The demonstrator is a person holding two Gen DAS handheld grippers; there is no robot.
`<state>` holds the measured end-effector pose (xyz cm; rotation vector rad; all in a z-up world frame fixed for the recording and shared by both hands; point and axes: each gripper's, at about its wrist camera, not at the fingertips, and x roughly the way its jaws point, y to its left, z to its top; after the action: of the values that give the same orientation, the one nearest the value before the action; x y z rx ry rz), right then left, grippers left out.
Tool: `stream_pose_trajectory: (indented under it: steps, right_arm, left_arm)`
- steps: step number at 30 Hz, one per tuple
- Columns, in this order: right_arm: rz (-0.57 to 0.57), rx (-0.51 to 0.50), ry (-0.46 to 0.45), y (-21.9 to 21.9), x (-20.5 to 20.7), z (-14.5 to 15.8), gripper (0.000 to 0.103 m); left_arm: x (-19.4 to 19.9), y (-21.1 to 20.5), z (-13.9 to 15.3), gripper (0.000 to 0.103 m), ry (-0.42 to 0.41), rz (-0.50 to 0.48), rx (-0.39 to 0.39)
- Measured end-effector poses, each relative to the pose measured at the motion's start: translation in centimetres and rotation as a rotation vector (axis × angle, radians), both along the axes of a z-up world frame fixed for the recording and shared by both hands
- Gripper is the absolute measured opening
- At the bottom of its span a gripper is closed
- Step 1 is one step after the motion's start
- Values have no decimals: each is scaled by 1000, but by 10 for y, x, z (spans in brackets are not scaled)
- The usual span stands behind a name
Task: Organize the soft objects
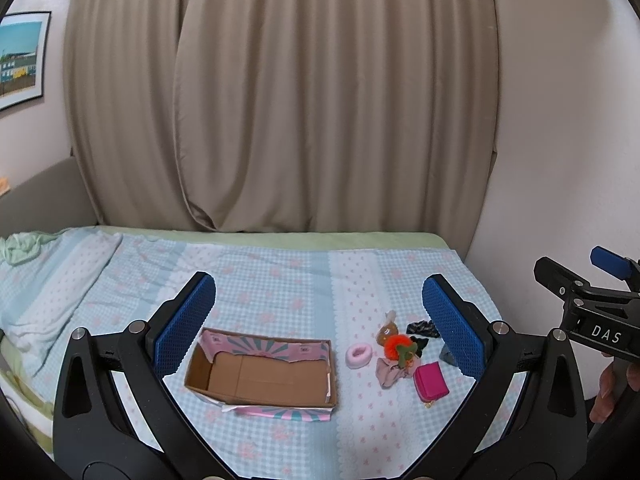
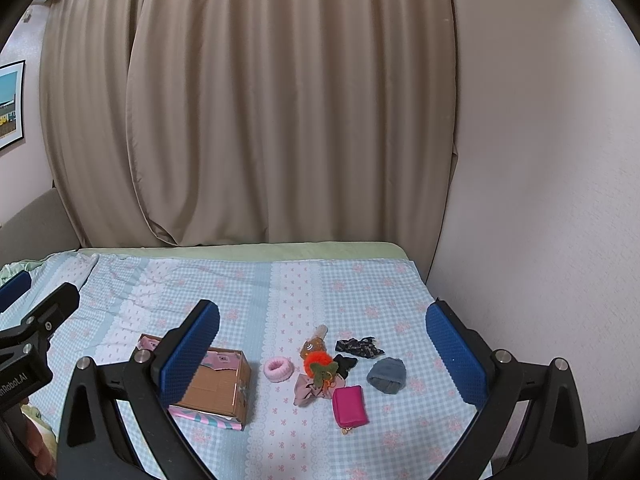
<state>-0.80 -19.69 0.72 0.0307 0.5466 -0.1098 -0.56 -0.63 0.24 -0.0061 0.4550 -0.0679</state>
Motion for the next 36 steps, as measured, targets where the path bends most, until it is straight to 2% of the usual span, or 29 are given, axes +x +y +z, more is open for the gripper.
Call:
stream_pose_trajectory:
  steps: [21,25,30,36]
  right_arm:
    - [-6,0,-1,1,2,0,103]
    - [-27,12,22,-6,10,-2,103]
    - [-47,19,88,-16,22,-32,103]
    - [-34,57,220,-46,45,-102,103]
  left_arm:
    - [1,0,1,102,-1,-3,-2]
    - [14,-1,-3,102,38,-14,-4]
    - [39,-5,-30,102,142,-49,-25]
    - [77,-28,-87,102,273,-47,-59]
